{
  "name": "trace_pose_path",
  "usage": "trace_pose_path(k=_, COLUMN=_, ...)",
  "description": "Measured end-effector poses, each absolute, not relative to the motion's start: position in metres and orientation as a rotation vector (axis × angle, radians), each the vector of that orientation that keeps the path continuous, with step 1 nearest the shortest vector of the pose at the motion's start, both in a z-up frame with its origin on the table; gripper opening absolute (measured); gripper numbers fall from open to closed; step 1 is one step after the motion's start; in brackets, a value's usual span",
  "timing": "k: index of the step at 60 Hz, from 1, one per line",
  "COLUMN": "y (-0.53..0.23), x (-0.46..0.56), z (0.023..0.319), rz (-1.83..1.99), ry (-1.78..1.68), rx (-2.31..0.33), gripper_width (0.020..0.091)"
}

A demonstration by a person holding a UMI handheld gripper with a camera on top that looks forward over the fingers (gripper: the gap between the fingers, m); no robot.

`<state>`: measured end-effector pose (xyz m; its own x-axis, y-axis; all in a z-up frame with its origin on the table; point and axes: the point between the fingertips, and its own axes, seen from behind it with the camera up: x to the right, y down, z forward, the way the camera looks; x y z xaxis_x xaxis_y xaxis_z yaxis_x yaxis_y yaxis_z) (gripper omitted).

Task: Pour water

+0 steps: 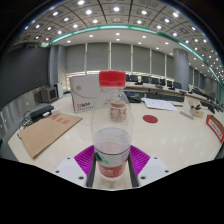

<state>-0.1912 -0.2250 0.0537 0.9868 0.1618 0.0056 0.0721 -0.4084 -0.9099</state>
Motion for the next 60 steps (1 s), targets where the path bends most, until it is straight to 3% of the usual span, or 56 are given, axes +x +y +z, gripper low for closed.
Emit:
trace_pose_path(k=12, y=-0.221, x=-0.184, z=0.064, rz=0.043, ry=-0.154, rx=-1.976, gripper_width=0.0361)
trace_pose_path(k=24, y=-0.193, x=-0.148, z=0.109, rz=-0.070, ry=-0.172, rx=-1.961, gripper_width=0.0359)
trace_pose_path(k=40, y=-0.081, x=-0.056, z=0.179, rz=-0.470, ry=-0.369, rx=-1.877, gripper_width=0.0360)
trace_pose_path(k=60, y=0.082, x=-0.022, z=0.181, rz=-1.121, ry=-1.056, rx=-1.564, gripper_width=0.0360)
